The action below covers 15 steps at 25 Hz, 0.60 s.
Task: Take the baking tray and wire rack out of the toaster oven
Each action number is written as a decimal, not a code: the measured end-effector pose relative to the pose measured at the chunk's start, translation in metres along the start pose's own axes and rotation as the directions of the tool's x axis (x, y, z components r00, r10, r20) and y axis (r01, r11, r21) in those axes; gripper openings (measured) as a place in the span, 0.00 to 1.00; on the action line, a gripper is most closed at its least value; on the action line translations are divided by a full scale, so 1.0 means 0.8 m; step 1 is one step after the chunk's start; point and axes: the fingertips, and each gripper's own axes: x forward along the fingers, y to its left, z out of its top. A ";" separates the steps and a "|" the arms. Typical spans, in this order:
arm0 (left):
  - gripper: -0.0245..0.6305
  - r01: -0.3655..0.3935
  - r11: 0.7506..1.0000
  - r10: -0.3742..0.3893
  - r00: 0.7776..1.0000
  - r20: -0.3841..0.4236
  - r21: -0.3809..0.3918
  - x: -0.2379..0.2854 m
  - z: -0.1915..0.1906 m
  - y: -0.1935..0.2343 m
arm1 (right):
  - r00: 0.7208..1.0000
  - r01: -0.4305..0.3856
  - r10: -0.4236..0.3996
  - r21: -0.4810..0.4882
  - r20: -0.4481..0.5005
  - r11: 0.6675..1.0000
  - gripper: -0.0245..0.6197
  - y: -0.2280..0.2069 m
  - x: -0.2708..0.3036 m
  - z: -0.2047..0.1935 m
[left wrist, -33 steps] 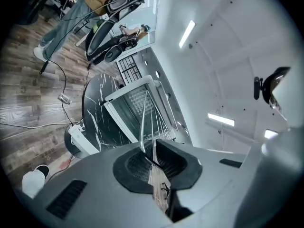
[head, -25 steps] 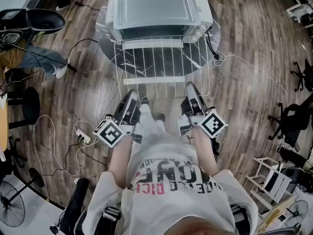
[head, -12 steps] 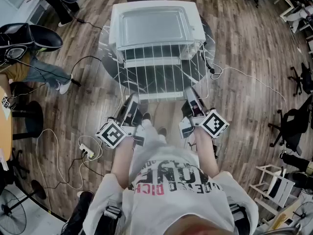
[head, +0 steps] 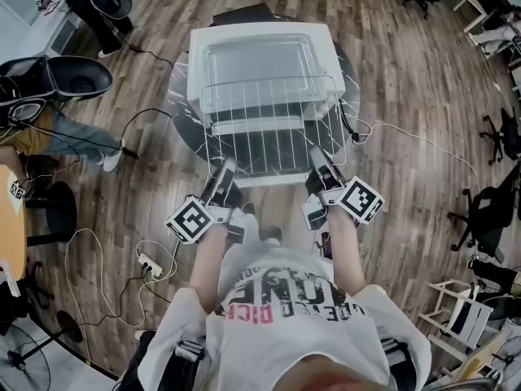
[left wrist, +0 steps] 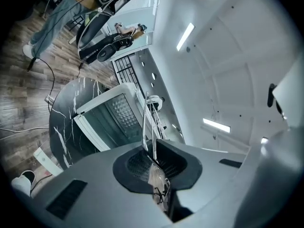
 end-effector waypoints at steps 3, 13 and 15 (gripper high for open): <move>0.06 -0.019 1.000 0.019 1.000 -0.017 0.022 0.013 0.013 0.005 | 1.000 0.016 -0.016 0.019 -0.008 1.000 0.04 -0.003 0.017 0.004; 0.06 -0.046 0.999 0.046 0.999 -0.028 0.001 0.043 0.047 0.019 | 0.999 0.034 -0.034 0.029 -0.021 0.999 0.04 0.000 0.065 0.013; 0.06 -0.051 0.999 0.051 0.998 -0.030 -0.009 0.048 0.050 0.023 | 0.999 0.025 -0.025 0.024 -0.022 0.999 0.04 0.001 0.073 0.015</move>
